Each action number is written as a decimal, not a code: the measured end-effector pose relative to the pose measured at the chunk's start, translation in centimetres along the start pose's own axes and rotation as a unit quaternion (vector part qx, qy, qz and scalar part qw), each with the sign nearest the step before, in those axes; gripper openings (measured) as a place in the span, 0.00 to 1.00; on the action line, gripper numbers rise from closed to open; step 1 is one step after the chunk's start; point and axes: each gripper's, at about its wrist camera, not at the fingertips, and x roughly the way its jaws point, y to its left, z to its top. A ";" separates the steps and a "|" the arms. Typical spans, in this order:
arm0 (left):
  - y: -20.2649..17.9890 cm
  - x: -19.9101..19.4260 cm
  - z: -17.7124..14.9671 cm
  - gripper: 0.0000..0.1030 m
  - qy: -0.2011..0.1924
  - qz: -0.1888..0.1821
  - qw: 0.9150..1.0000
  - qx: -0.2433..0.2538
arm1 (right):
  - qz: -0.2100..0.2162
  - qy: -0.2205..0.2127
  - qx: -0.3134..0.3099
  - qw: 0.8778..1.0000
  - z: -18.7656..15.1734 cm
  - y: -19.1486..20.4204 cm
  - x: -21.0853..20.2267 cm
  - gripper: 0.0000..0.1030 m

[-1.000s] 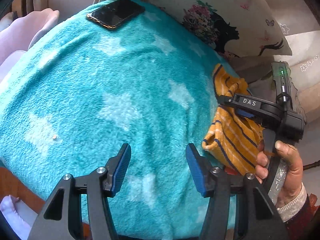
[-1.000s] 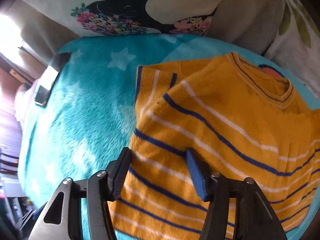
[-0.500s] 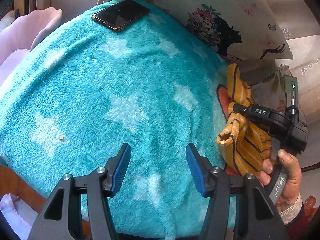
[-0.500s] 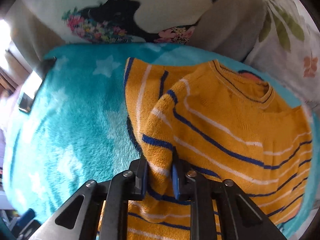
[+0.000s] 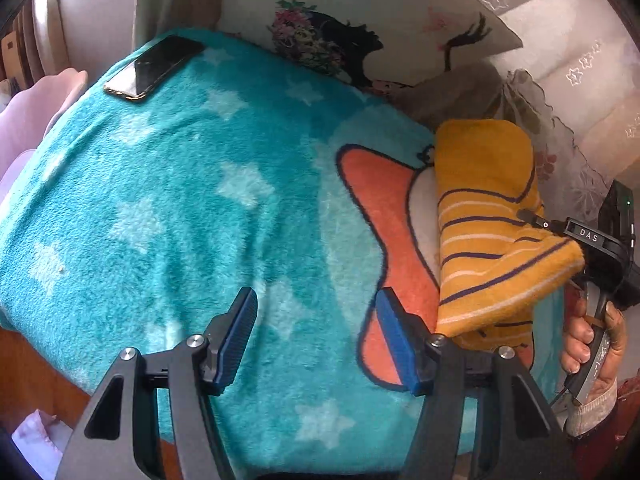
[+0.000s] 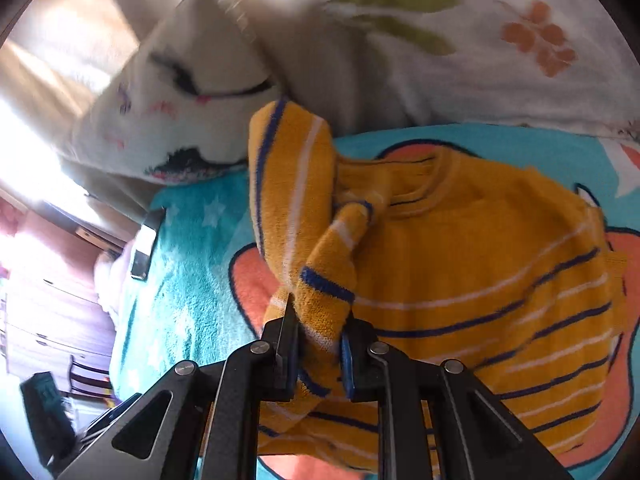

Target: Fold small clothes

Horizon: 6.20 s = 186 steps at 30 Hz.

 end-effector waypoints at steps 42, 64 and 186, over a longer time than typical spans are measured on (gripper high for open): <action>-22.3 16.9 3.2 0.86 0.071 -0.128 0.979 0.141 | 0.033 -0.011 0.141 0.989 -1.7 -22.5 -5.1 0.72; -16.9 14.0 4.9 0.62 0.065 -0.006 0.984 0.166 | 0.078 0.015 0.132 0.988 -0.8 -13.9 1.7 0.49; -13.6 3.3 -6.1 1.00 -0.047 0.137 0.973 0.182 | -0.253 -0.041 -0.097 0.962 -12.7 -2.5 -5.7 0.61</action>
